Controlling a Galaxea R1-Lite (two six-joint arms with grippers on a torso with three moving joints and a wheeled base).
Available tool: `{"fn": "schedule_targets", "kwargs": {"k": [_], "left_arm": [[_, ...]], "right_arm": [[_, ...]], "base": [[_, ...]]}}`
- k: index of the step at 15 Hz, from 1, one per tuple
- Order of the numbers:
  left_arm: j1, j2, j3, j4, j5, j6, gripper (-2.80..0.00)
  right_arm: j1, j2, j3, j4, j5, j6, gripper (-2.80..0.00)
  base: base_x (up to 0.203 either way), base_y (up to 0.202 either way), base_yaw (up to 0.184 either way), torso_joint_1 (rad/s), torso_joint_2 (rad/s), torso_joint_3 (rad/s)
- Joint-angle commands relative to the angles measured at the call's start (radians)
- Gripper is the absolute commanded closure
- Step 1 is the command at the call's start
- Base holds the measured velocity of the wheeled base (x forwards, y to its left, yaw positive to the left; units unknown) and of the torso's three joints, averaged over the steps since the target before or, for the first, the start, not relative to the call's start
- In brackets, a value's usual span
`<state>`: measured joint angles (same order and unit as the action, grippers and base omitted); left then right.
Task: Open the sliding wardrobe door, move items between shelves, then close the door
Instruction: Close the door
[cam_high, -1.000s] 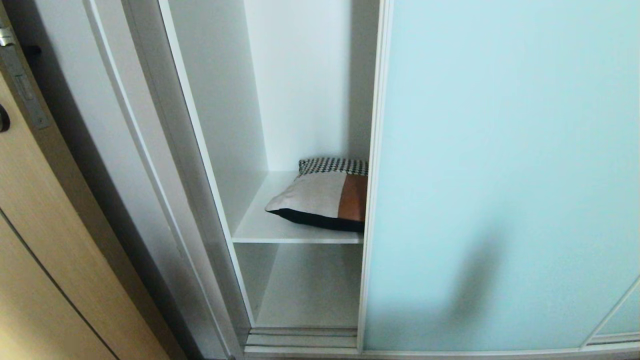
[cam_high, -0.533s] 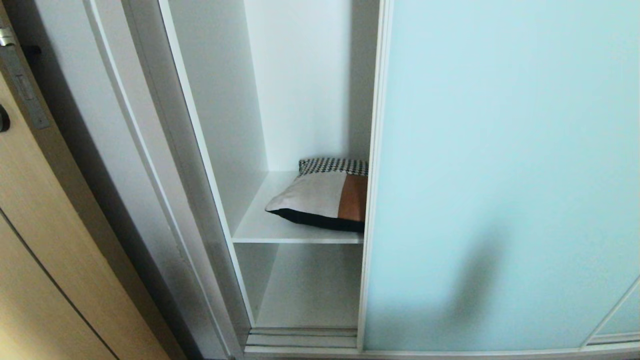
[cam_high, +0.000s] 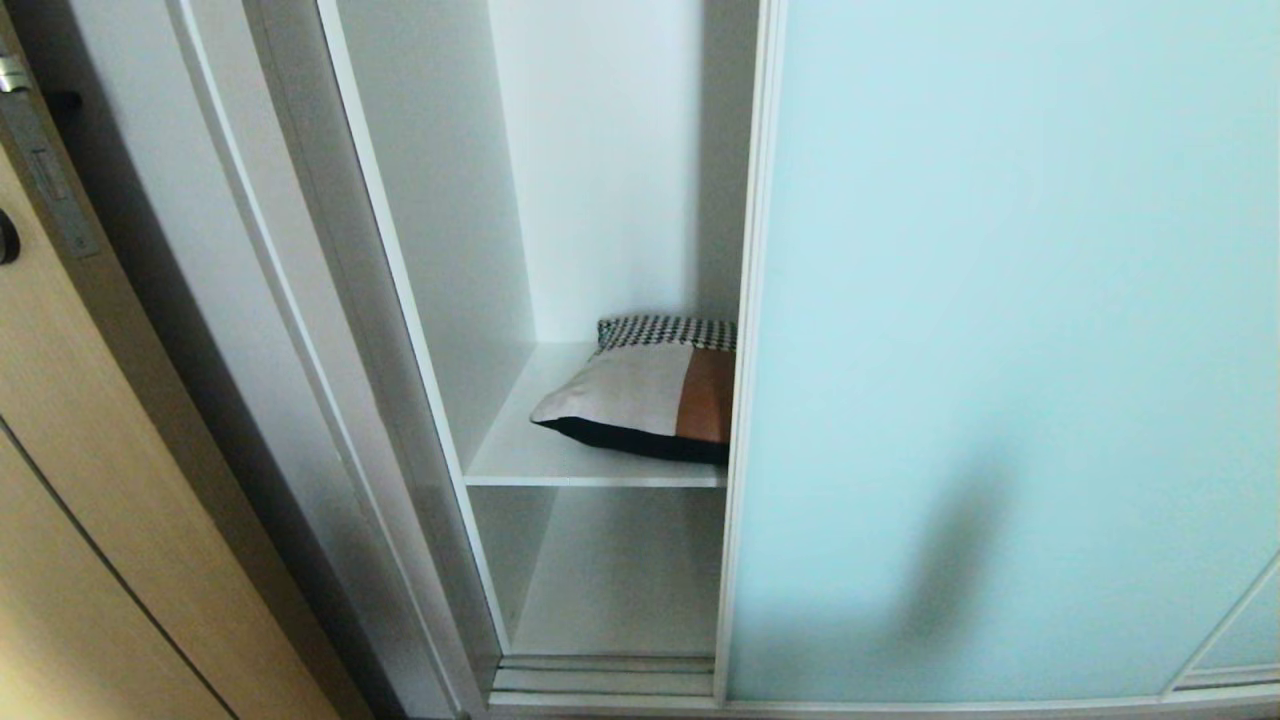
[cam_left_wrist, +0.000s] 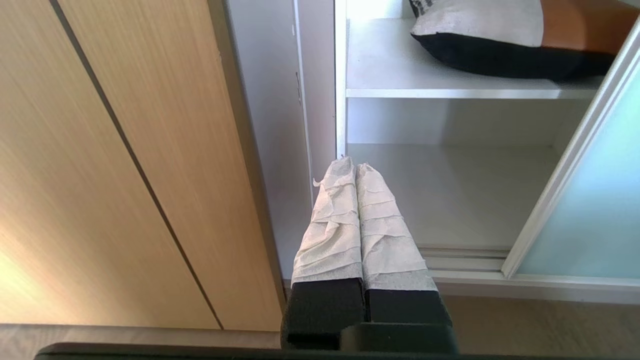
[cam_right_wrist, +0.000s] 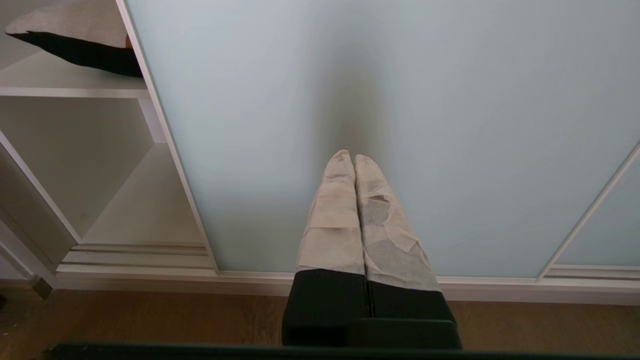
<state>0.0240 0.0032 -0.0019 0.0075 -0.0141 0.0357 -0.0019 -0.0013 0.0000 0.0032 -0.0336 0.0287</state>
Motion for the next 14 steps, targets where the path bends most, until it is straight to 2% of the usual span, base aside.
{"fn": "schedule_targets", "kwargs": {"k": [1,5,7,10,14], "left_arm": [[0.001,0.001,0.002,0.002,0.002,0.021,0.00],[0.001,0.001,-0.003,0.008,0.005,0.021,0.00],[0.001,0.008,-0.063,0.025,-0.006,0.024,0.00],[0.001,0.105,-0.250,0.059,-0.065,0.025,0.00],[0.001,0.373,-0.556,0.066,-0.124,0.010,0.00]], "right_arm": [[0.000,0.001,0.002,0.000,0.000,0.000,0.00],[0.000,0.001,0.001,0.000,0.000,0.000,0.00],[0.000,0.001,0.000,0.000,0.000,0.000,0.00],[0.000,0.001,0.000,0.000,0.000,0.000,0.00],[0.000,0.001,0.002,0.000,0.000,0.000,0.00]], "base": [[0.000,0.000,0.000,0.000,0.00,0.000],[0.000,0.000,0.000,0.000,0.00,0.000],[0.000,0.000,0.000,0.000,0.00,0.000],[0.000,0.000,0.000,0.000,0.00,0.000],[0.000,0.000,0.000,0.000,0.00,0.000]]}}
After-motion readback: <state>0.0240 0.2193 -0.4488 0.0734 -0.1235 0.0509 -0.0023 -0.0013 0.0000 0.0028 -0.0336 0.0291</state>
